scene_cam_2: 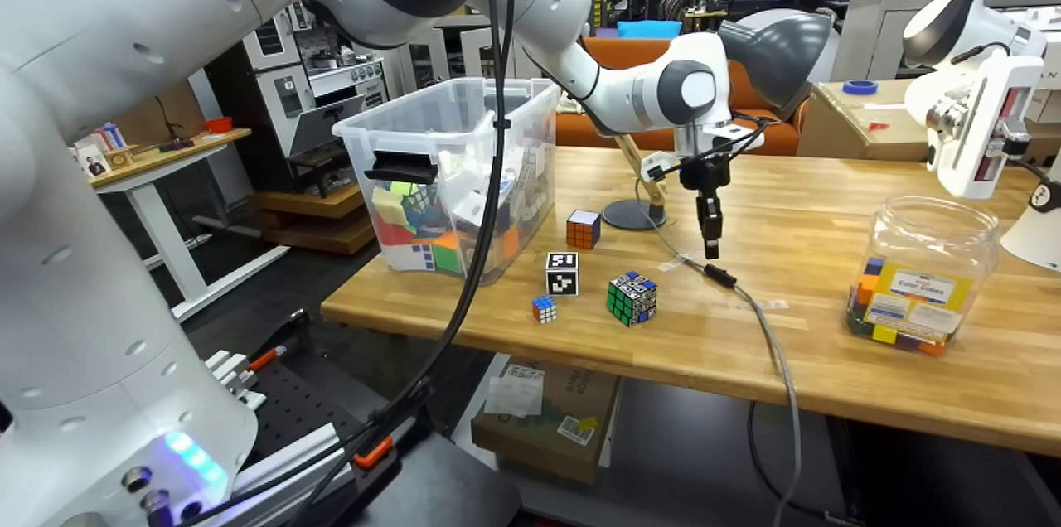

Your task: Take out a Rubik's cube from the container on the left and put it on the table, turn off the lamp

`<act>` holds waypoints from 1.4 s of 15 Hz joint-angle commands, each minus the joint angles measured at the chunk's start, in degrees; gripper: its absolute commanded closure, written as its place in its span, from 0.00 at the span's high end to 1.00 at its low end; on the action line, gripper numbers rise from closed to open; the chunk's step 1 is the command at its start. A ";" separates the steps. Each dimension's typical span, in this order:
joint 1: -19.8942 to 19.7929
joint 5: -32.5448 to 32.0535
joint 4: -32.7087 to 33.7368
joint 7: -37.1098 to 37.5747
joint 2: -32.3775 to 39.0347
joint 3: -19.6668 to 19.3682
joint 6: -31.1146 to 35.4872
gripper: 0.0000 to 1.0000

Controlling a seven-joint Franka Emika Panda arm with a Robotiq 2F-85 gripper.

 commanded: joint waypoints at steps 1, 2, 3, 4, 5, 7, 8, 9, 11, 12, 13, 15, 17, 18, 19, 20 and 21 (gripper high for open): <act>-0.29 0.38 4.03 0.34 2.12 -0.96 -0.53 0.00; -0.38 0.25 4.85 0.22 2.52 -1.09 -0.71 0.00; -0.54 0.27 5.77 0.00 2.96 -1.06 -1.06 0.00; -0.72 0.40 6.65 -0.19 3.47 -0.91 -1.45 0.00; -0.89 0.58 7.62 -0.33 4.12 -0.70 -1.94 0.00; -1.17 0.87 9.41 -0.48 5.70 -0.35 -2.86 0.00; -1.34 1.04 10.38 -0.48 6.63 -0.21 -3.49 0.00; -1.41 1.04 11.37 -0.42 7.47 -0.24 -4.14 0.00; -1.68 0.97 13.63 -0.33 9.08 -0.31 -5.71 0.00; -1.87 0.93 14.64 -0.37 9.70 -0.34 -6.22 0.00; -2.15 0.88 15.80 -0.41 10.28 -0.35 -6.87 0.00; -2.71 0.67 17.99 -0.43 11.23 -0.43 -8.03 0.00; -3.37 0.65 20.02 -0.51 11.94 -0.28 -9.11 0.00; -3.66 0.62 21.00 -0.52 12.25 -0.22 -9.65 0.00; -3.91 0.57 22.05 -0.56 12.67 -0.16 -10.21 0.00; -4.08 0.50 22.92 -0.52 13.12 -0.13 -10.64 0.00; -4.20 0.41 23.68 -0.65 13.56 -0.06 -11.27 0.00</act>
